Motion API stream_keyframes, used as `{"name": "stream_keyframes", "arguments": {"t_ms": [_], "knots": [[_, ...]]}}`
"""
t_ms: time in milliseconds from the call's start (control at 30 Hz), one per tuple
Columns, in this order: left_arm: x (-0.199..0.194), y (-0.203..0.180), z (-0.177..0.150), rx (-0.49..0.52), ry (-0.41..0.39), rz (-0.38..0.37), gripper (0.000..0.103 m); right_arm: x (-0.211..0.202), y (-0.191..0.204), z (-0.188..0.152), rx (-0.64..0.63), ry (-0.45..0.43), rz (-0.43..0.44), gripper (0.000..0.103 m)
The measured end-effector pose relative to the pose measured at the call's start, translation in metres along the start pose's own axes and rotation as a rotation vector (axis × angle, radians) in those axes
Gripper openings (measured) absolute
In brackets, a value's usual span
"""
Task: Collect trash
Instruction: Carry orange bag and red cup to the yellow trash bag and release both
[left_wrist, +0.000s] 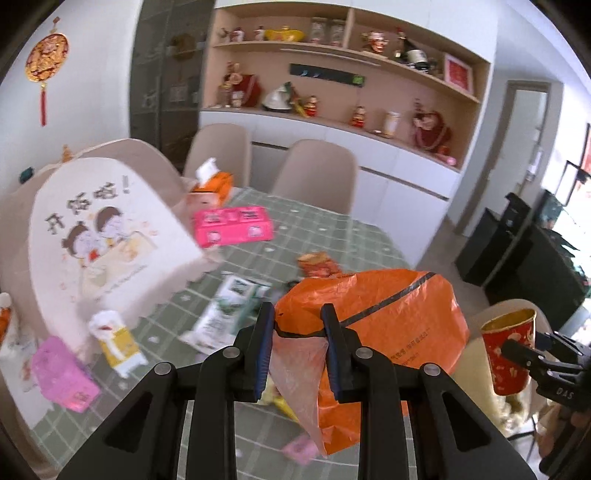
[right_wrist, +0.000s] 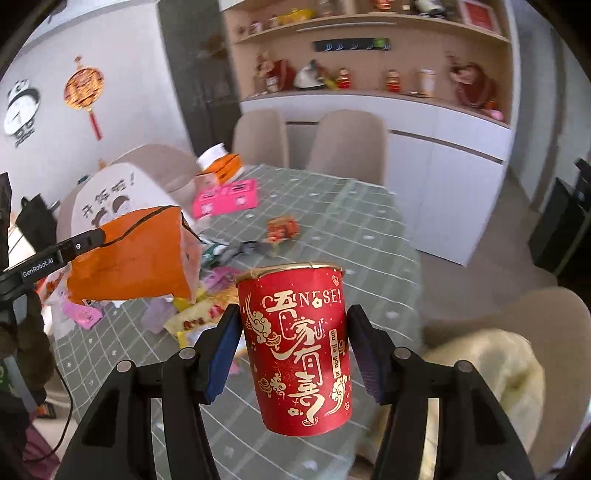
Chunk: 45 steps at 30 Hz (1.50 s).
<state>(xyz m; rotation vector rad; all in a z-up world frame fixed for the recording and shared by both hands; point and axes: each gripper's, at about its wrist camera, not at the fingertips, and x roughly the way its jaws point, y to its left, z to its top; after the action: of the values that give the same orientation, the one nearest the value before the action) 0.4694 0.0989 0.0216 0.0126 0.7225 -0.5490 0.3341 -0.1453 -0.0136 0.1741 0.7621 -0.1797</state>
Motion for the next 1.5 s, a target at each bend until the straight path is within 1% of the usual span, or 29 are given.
{"name": "stream_keyframes", "arguments": {"t_ms": [67, 133, 233, 300, 333, 400, 433, 500, 600, 700, 767, 867, 967, 1000, 1100, 1200, 1267, 1333, 1400, 1433, 1500], "knots": [[0.000, -0.024, -0.003, 0.017, 0.004, -0.036, 0.026, -0.019, -0.019, -0.005, 0.000, -0.016, -0.033, 0.055], [0.001, -0.047, -0.005, 0.045, 0.004, -0.047, 0.026, -0.036, -0.037, -0.009, 0.004, -0.039, -0.051, 0.055], [0.009, -0.098, -0.012, 0.086, 0.017, -0.086, 0.026, -0.058, -0.069, -0.015, 0.004, -0.073, -0.077, 0.055], [0.015, -0.130, -0.020, 0.111, 0.023, -0.104, 0.026, -0.068, -0.093, -0.019, 0.005, -0.080, -0.085, 0.055], [0.022, -0.153, -0.025, 0.122, 0.038, -0.114, 0.026, -0.073, -0.108, -0.023, 0.011, -0.079, -0.087, 0.055], [0.035, -0.188, -0.034, 0.133, 0.078, -0.138, 0.026, -0.079, -0.135, -0.030, 0.026, -0.071, -0.080, 0.055], [0.047, -0.215, -0.043, 0.154, 0.108, -0.145, 0.026, -0.082, -0.150, -0.033, 0.031, -0.069, -0.073, 0.055], [0.060, -0.250, -0.056, 0.181, 0.140, -0.149, 0.026, -0.086, -0.175, -0.039, 0.031, -0.069, -0.064, 0.055], [0.083, -0.302, -0.080, 0.190, 0.201, -0.164, 0.026, -0.084, -0.211, -0.045, 0.019, -0.054, -0.029, 0.055], [0.100, -0.330, -0.096, 0.178, 0.236, -0.155, 0.026, -0.073, -0.236, -0.049, 0.003, -0.035, 0.008, 0.055], [0.110, -0.338, -0.104, 0.139, 0.261, -0.171, 0.026, -0.062, -0.249, -0.050, 0.021, -0.008, 0.037, 0.055], [0.112, -0.338, -0.107, 0.110, 0.257, -0.195, 0.028, -0.046, -0.264, -0.053, 0.035, 0.027, 0.089, 0.055], [0.114, -0.327, -0.106, 0.053, 0.277, -0.238, 0.035, -0.031, -0.265, -0.056, 0.036, 0.053, 0.118, 0.055], [0.116, -0.322, -0.104, 0.032, 0.285, -0.255, 0.040, -0.029, -0.264, -0.058, 0.037, 0.055, 0.126, 0.055], [0.117, -0.313, -0.102, -0.021, 0.300, -0.286, 0.043, -0.032, -0.257, -0.059, 0.026, 0.031, 0.119, 0.055], [0.112, -0.307, -0.097, -0.037, 0.294, -0.304, 0.046, -0.042, -0.257, -0.053, 0.032, -0.002, 0.112, 0.055], [0.105, -0.299, -0.091, -0.056, 0.283, -0.324, 0.051, -0.043, -0.258, -0.050, 0.065, -0.002, 0.151, 0.056], [0.098, -0.289, -0.085, -0.072, 0.264, -0.318, 0.054, -0.038, -0.254, -0.053, 0.096, 0.010, 0.194, 0.056], [0.093, -0.279, -0.080, -0.090, 0.253, -0.304, 0.055, -0.020, -0.241, -0.066, 0.096, 0.069, 0.245, 0.056], [0.091, -0.273, -0.079, -0.098, 0.249, -0.296, 0.055, -0.001, -0.229, -0.077, 0.076, 0.135, 0.257, 0.056], [0.086, -0.263, -0.077, -0.109, 0.242, -0.283, 0.055, 0.027, -0.216, -0.094, 0.045, 0.232, 0.238, 0.056]]}}
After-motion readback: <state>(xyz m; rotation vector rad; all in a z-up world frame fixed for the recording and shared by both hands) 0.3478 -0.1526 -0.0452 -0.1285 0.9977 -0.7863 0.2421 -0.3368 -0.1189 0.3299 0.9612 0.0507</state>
